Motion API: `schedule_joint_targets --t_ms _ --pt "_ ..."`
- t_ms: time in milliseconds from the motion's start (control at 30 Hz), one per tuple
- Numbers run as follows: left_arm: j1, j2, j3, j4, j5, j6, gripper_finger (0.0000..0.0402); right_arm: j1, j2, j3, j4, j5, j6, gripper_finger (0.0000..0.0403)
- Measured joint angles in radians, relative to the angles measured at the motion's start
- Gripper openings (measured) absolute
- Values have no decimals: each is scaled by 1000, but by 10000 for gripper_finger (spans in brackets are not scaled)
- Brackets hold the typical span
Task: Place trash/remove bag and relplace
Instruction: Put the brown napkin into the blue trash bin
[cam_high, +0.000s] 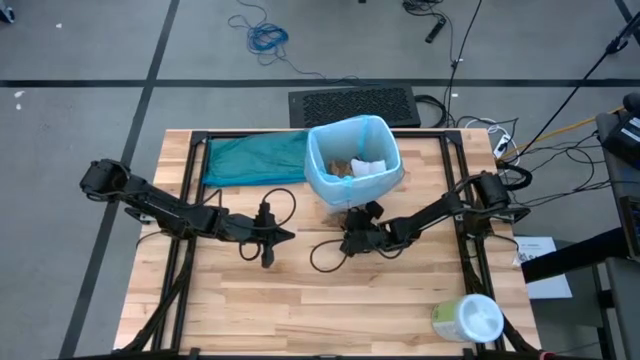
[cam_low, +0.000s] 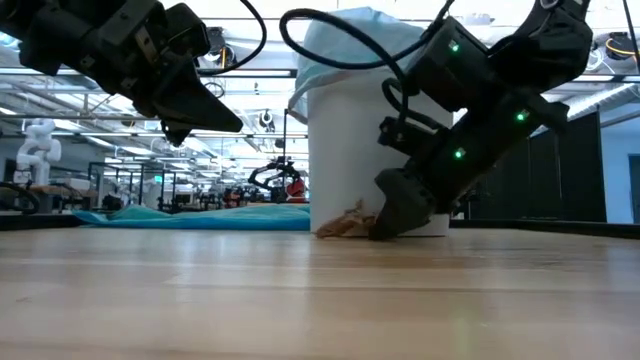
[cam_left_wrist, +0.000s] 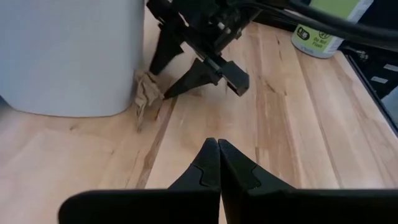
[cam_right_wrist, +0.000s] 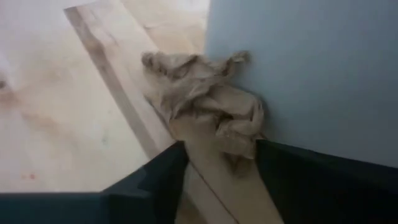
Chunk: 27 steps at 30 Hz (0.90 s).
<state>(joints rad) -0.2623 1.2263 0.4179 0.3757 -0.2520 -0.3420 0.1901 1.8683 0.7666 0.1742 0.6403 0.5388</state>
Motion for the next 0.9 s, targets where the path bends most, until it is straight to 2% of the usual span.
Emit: schedule_joint_targets --t_ms 167,233,333,500,600,733,900 --pt "0 0 0 3 -8 8 0 26 -12 14 -8 -24 -33 30" --pt "0 0 0 4 -9 8 0 50 -18 36 -14 -30 -58 14" --pt "0 0 0 5 -10 8 0 81 -29 78 -10 -76 -62 14" --pt "0 0 0 5 -10 8 0 123 -28 123 -27 -64 -113 8" --pt "0 0 0 5 -10 7 0 130 -28 130 -29 -59 -108 18" --pt "0 0 0 4 -10 7 0 135 -28 131 -31 -68 -106 54" --pt "0 0 0 4 -10 7 0 139 -28 131 -30 -74 -78 135"
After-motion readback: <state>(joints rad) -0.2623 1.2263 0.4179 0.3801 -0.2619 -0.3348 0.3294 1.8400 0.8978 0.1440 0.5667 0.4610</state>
